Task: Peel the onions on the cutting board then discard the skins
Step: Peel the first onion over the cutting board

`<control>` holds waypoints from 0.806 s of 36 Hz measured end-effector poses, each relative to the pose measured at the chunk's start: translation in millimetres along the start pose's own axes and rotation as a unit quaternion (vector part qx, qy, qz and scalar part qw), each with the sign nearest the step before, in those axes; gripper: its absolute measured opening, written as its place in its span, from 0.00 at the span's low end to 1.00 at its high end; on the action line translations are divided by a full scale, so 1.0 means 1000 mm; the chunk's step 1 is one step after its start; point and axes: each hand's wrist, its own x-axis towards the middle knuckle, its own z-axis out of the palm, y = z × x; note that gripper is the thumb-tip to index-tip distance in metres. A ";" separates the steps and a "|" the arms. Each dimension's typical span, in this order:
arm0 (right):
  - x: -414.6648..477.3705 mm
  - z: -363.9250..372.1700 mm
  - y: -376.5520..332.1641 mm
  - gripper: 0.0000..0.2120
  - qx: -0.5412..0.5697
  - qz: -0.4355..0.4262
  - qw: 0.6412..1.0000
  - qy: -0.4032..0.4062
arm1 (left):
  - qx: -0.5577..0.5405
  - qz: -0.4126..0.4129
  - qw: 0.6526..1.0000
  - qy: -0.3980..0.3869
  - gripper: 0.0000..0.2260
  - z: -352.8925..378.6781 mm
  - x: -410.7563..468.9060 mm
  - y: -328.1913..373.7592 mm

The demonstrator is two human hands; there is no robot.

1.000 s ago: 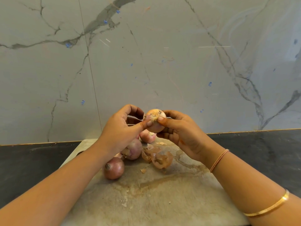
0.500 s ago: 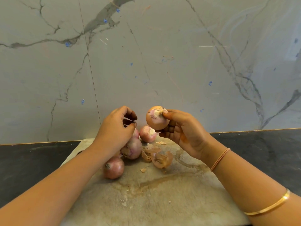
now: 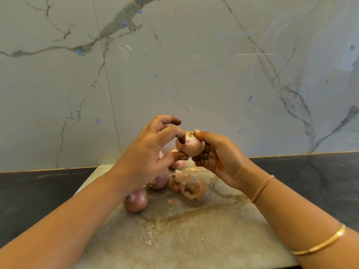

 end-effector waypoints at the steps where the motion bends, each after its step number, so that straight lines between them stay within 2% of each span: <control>1: 0.000 0.000 0.000 0.12 -0.004 0.001 1.000 0.000 | -0.003 -0.003 1.000 -0.003 0.13 0.000 0.000 0.001; 5: 0.000 0.001 0.000 0.12 -0.014 0.002 1.000 0.001 | -0.005 -0.012 1.000 -0.005 0.12 0.000 -0.001 0.001; 8: 0.001 0.001 0.001 0.12 -0.019 0.005 1.000 0.002 | -0.001 -0.017 1.000 -0.009 0.17 0.000 -0.002 -0.001; 12: 0.001 0.001 0.001 0.13 0.004 0.014 1.000 0.006 | -0.007 -0.012 1.000 0.007 0.08 0.001 -0.001 -0.002; 16: 0.002 0.001 0.000 0.12 0.014 0.015 1.000 0.005 | -0.010 -0.019 0.999 0.035 0.13 0.001 -0.001 -0.001; 19: 0.002 0.001 0.000 0.12 0.015 0.019 1.000 0.005 | -0.004 -0.020 0.999 0.026 0.16 0.000 0.000 -0.001; 24: 0.002 0.000 -0.001 0.13 0.042 0.024 0.999 0.005 | -0.009 -0.025 0.999 0.027 0.09 0.002 -0.001 -0.001; 29: 0.002 0.001 -0.001 0.15 0.075 0.040 0.996 0.010 | -0.011 -0.021 0.999 0.040 0.07 0.003 -0.001 -0.002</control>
